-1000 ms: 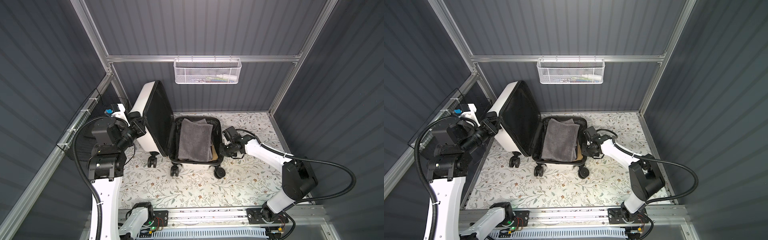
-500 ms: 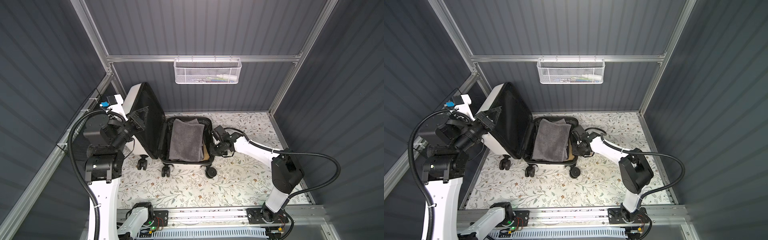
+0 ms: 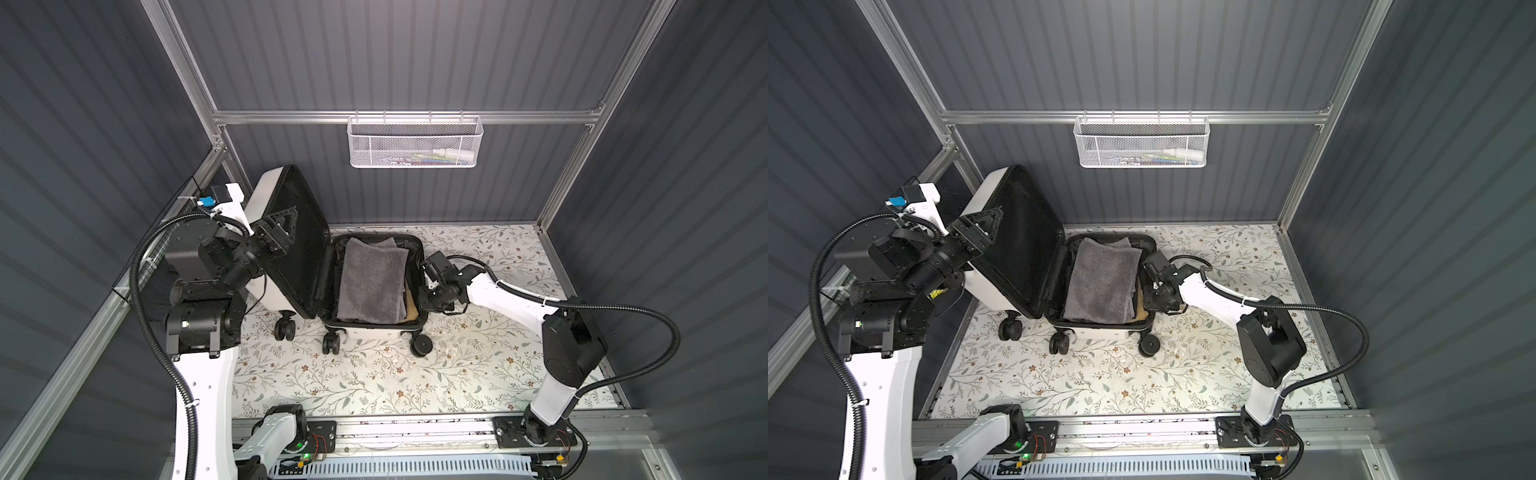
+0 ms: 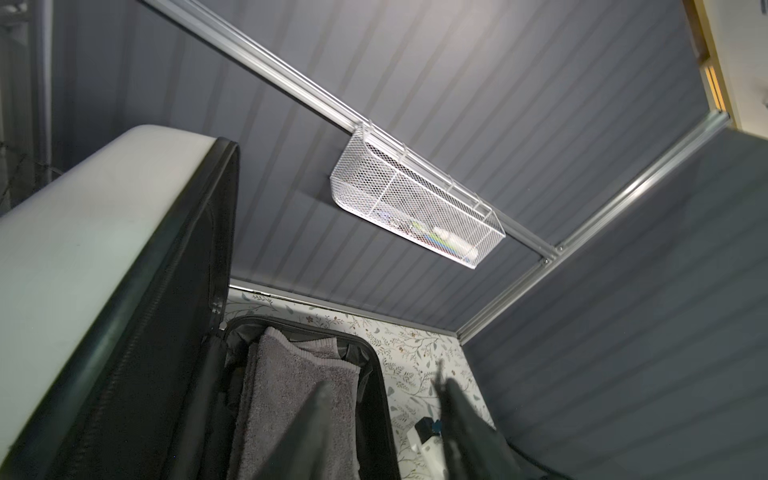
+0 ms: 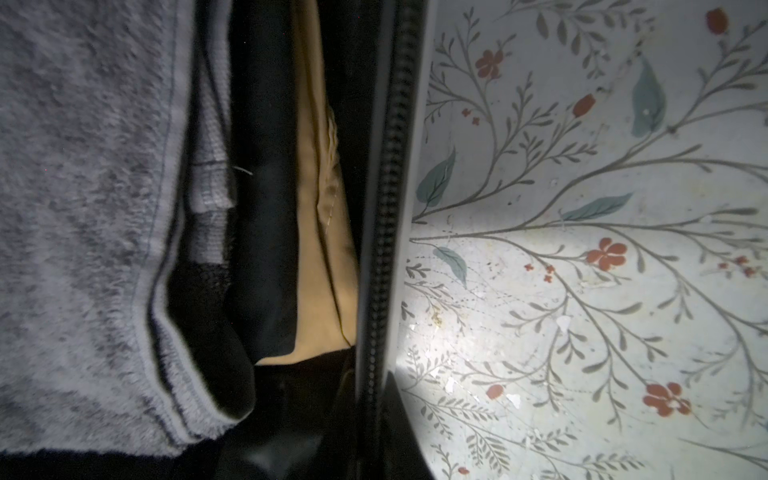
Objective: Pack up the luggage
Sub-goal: 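Swing the lid over the towel with the left gripper while the right holds the base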
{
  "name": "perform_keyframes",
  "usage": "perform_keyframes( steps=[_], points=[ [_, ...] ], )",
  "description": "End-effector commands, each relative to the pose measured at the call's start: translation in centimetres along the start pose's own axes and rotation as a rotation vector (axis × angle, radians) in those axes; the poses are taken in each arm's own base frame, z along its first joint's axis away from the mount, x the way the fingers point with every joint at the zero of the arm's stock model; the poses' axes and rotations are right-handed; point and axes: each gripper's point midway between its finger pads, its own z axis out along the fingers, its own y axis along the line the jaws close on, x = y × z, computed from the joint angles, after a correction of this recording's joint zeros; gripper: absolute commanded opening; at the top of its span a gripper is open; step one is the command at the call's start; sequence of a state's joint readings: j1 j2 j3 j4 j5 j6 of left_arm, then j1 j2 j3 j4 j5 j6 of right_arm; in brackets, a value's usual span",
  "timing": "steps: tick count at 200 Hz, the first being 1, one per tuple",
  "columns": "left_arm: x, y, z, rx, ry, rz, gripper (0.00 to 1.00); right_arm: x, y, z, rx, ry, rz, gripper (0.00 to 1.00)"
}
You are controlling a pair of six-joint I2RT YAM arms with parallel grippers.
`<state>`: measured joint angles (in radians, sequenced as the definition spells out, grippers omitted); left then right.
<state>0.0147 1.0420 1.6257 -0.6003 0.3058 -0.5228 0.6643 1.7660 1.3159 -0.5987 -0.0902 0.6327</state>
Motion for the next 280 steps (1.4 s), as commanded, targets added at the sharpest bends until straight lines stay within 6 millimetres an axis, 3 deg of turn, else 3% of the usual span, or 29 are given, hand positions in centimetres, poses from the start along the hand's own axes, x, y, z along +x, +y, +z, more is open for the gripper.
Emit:
perform_keyframes(
  steps=[1,40,81,113,160,208,280],
  points=[
    [0.1,2.6,-0.1,-0.163,0.037,0.052,0.67,-0.1,4.9,-0.9,-0.179,0.0,-0.053,0.0],
    [-0.8,6.2,0.7,-0.371,0.059,0.114,0.99,0.1,5.0,-0.6,-0.191,0.012,-0.06,0.0],
    [-2.3,9.3,1.0,-0.553,0.042,0.197,1.0,0.4,5.4,-0.2,-0.217,0.033,-0.073,0.0],
    [-2.9,10.6,1.0,-0.623,0.037,0.232,1.0,0.6,5.7,0.2,-0.235,0.047,-0.083,0.0],
    [-1.1,12.0,2.5,-0.628,0.1,0.223,1.0,0.5,5.9,0.2,-0.249,0.044,-0.087,0.0],
    [0.5,11.9,3.3,-0.562,0.136,0.212,1.0,0.4,6.2,0.0,-0.26,0.039,-0.088,0.0],
    [3.1,9.0,5.4,-0.318,0.177,0.111,0.99,0.2,8.1,0.2,-0.282,0.05,-0.105,0.0]
  ],
)
